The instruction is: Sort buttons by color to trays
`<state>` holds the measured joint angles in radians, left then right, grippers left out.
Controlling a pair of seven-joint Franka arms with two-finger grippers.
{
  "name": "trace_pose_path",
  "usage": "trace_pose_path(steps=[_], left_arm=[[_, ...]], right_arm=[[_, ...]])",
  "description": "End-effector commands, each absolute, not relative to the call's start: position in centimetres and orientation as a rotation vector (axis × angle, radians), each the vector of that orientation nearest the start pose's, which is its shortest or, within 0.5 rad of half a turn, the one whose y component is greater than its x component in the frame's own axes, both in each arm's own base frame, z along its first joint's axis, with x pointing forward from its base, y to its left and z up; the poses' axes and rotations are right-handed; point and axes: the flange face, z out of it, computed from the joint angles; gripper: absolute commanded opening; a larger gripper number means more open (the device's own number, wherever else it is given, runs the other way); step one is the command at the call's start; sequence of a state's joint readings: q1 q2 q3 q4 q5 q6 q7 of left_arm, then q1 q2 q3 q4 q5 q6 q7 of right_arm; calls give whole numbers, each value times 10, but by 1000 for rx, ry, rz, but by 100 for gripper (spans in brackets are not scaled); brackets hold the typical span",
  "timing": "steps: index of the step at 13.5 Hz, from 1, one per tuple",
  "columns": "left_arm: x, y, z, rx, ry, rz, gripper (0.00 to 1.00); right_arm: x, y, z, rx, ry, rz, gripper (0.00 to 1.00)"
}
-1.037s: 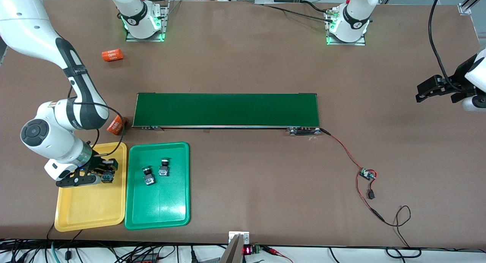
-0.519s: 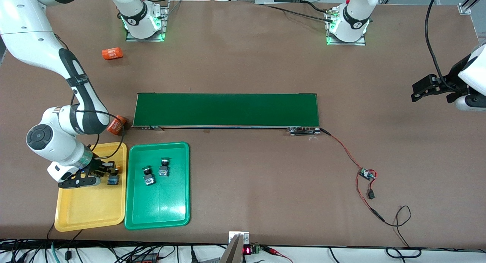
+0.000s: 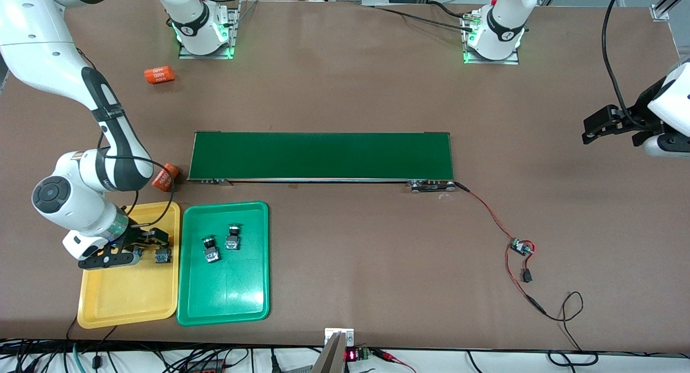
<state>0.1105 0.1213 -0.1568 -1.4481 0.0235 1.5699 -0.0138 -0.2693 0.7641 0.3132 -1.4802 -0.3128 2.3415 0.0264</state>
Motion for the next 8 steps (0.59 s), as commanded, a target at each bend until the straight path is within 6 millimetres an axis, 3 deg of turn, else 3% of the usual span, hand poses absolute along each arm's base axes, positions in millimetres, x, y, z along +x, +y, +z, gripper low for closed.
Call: trace_pose_path(steps=[1,5,6,8], left_arm=[[586,-18,618,-3137,73,-16,100],[586,-15,619,-3134,66,-19,100],[586,-14,619,-3134,63,-19,100],[586,-10,619,-3134,51,-19,100]], right_arm=[[729,-13,334,-3144,-124,-158,100],[713,-3,441,-3126,-77,53,100],[700,11,476,-3130,-95,59,100],[679,7,521,-3129,-51,59,100]])
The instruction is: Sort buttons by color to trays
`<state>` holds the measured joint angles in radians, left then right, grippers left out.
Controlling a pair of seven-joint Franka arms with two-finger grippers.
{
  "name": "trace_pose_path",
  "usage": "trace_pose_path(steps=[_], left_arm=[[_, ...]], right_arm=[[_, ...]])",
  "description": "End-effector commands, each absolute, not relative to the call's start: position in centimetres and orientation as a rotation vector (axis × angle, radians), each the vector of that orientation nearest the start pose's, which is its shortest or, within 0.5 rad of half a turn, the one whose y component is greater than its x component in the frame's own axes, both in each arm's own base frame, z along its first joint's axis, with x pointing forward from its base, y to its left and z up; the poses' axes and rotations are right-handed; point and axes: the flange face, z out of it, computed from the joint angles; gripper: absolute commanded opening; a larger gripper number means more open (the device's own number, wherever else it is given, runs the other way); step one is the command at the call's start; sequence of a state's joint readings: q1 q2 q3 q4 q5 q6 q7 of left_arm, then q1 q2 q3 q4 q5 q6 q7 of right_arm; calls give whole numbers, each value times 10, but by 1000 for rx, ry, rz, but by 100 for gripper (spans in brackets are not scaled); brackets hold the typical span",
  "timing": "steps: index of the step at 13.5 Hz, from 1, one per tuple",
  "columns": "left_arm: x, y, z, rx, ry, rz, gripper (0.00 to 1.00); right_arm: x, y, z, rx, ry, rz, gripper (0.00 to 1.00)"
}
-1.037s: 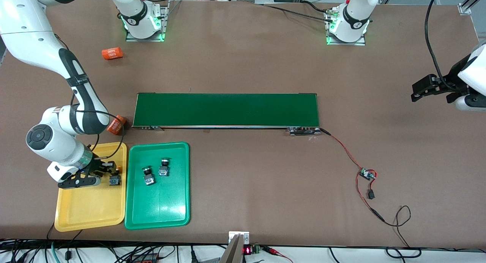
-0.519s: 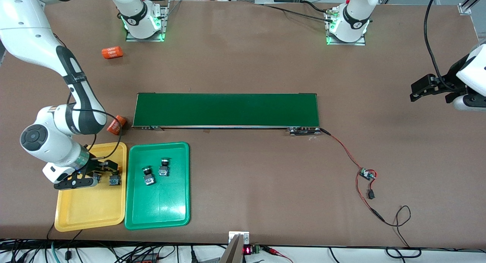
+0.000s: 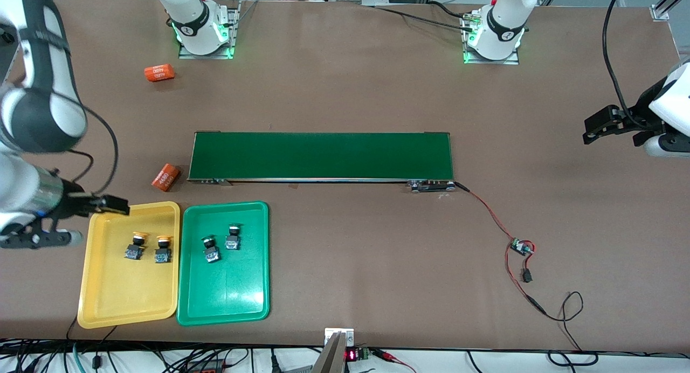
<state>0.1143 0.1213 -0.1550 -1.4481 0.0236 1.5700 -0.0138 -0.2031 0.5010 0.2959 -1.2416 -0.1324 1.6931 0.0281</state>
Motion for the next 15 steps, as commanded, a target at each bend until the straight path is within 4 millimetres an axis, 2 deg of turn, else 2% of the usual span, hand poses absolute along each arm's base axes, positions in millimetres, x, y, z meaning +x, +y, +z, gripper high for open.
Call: trace_pose_path(steps=[1,3,6,8,10,15], left_arm=[[586,-9,619,-3134,47,-19,100],[586,-6,619,-3133,42,-19,100],[586,-6,619,-3133,42,-16,100],[586,-9,620,-3137,49,-19,100],[584,-12,621,-3136,56,-19,100],[582,0,620,-3135,20,-9,100]], right_arm=[[665,4,544,-3131,-24,66,100],[639,4,574,-3137,15,96,100],[607,11,597,-3125,-34,141,100],[591,9,599,-3122,-31,160,100],[576,7,589,-3118,-27,210,100],[586,9,578,-3131,-10,173,100]])
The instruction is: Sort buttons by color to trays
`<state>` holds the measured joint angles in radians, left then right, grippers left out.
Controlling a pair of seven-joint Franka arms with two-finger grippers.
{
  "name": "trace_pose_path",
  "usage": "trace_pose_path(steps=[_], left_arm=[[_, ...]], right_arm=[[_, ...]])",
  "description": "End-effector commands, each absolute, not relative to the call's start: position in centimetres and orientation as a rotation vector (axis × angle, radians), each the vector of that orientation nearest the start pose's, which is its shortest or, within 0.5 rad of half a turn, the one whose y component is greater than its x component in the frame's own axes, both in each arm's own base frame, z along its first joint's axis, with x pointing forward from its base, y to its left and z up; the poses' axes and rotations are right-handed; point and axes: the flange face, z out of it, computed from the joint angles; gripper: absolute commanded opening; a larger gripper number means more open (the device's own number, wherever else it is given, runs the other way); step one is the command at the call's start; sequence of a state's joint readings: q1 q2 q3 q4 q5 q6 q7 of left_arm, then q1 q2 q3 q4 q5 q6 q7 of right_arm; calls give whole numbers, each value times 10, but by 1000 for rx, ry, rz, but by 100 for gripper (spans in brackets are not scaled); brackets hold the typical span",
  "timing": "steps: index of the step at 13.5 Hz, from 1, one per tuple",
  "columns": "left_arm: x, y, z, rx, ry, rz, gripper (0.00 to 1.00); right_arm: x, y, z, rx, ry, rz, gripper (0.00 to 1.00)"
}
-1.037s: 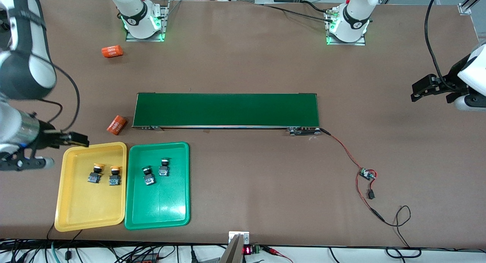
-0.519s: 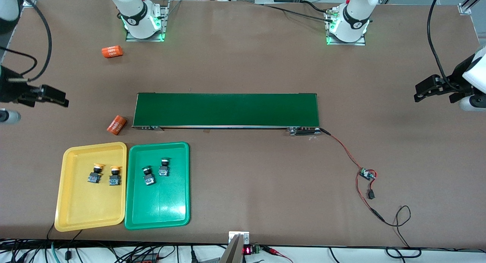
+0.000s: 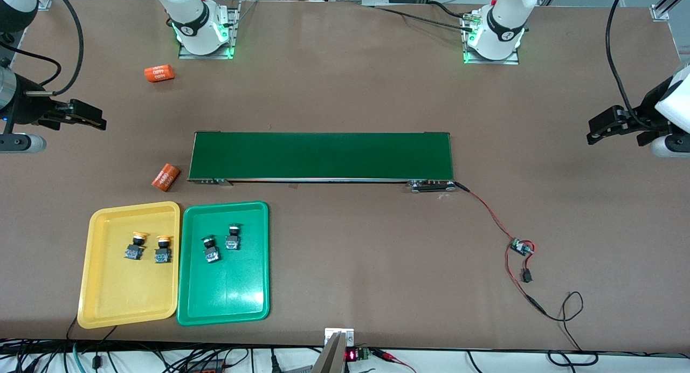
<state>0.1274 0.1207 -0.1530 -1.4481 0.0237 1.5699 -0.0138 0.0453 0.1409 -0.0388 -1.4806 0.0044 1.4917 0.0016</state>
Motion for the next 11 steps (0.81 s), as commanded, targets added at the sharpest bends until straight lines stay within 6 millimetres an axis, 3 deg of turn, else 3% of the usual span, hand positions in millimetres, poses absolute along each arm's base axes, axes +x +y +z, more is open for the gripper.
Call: trace_pose_path(steps=[1,6,11], left_arm=[[582,0,619,-3135,20,-4,100],[582,0,619,-3137,11,-2,100],[581,-3,620,-3137,8,-2,100]], right_arm=[[586,16,578,-3135,-26,171,100],[587,15,577,-3137,-22,171,100],[589,32,578,-3140,-67,137,100]])
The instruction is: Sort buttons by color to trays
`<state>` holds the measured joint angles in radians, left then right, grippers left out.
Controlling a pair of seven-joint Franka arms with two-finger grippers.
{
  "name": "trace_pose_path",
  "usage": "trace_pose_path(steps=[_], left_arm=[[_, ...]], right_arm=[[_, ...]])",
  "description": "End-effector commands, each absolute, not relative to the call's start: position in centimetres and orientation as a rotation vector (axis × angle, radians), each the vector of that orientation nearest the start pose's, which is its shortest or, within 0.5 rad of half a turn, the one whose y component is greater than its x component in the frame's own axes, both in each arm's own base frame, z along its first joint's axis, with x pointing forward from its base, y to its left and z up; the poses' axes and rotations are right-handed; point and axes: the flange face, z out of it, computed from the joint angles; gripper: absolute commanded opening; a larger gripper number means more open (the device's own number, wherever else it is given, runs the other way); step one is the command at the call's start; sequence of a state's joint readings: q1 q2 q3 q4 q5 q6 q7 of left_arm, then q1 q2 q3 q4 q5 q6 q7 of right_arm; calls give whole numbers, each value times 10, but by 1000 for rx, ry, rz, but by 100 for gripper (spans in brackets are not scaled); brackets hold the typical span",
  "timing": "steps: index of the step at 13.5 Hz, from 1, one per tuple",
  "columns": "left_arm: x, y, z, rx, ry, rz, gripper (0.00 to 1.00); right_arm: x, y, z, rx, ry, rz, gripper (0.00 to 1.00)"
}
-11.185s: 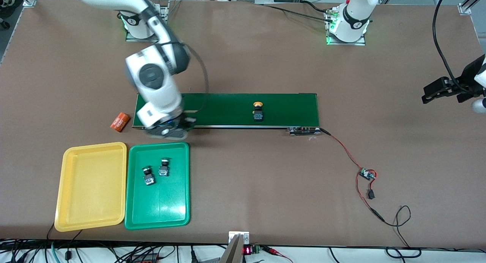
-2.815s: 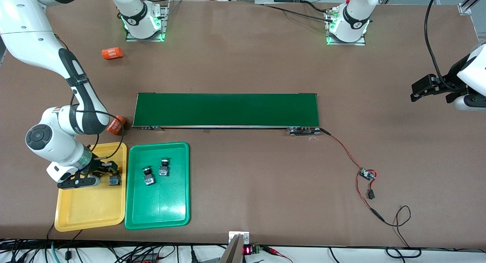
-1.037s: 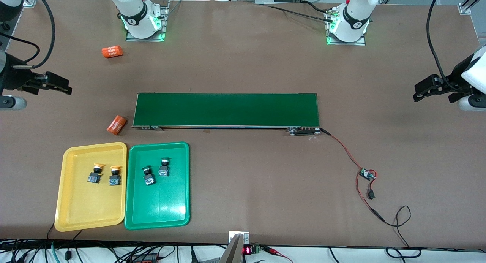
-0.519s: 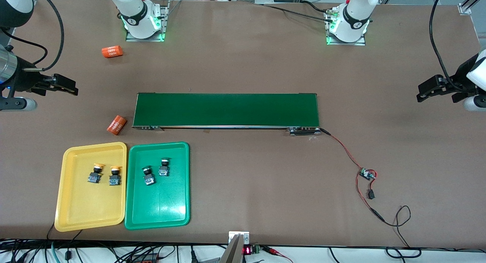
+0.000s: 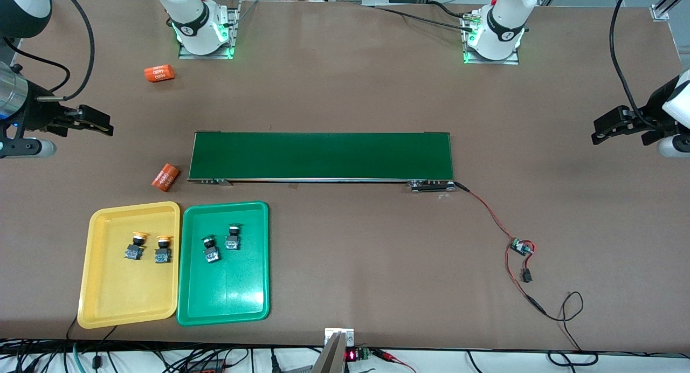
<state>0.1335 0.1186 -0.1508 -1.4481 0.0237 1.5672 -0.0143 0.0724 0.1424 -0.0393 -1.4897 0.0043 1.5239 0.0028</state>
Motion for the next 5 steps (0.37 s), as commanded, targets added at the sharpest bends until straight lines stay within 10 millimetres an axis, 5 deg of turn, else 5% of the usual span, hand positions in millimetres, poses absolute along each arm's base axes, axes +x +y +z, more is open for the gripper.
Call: trace_pose_path(steps=[1,5], left_arm=[[581,-2,619,-3135,8,1,100],[581,-2,620,-3135,8,-2,100]], right_arm=[[590,34,579,-3145,-75,130,100],[589,35,578,-3148,-77,144,100]])
